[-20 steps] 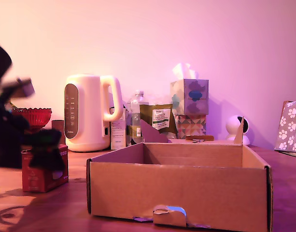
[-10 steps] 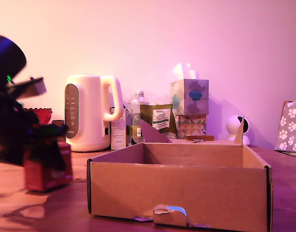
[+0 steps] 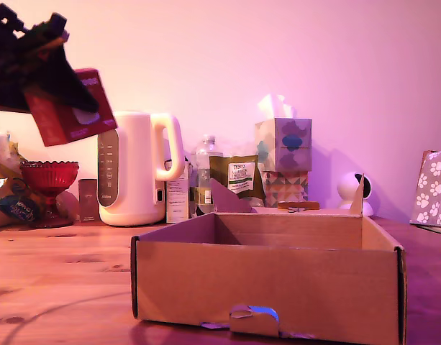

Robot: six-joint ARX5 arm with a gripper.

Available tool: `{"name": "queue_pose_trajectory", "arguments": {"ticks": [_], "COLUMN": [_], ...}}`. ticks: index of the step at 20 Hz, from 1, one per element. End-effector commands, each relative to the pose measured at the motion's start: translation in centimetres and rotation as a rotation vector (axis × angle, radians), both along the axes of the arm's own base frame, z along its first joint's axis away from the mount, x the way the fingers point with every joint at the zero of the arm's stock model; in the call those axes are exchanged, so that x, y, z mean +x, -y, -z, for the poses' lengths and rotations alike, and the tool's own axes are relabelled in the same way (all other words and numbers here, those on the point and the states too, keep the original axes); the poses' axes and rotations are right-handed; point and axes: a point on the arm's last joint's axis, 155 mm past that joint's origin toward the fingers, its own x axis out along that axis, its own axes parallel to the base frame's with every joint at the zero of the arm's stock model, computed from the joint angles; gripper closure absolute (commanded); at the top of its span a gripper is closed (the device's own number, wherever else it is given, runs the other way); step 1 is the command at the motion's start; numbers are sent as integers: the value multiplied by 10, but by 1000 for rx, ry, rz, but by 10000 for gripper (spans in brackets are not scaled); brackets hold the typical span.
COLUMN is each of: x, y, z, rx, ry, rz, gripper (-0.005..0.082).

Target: Pick the red carton of coffee filters and place it in the cardboard box

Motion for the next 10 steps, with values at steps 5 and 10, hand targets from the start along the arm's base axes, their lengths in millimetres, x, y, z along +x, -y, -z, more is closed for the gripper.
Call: {"name": "queue_pose_trajectory", "arguments": {"ticks": [5, 10], "x": [-6, -13], "y": [60, 115], "z": [-3, 5], "rx": [-91, -125], "ry": [39, 63], "rz": [133, 244], "gripper": [614, 614]}}
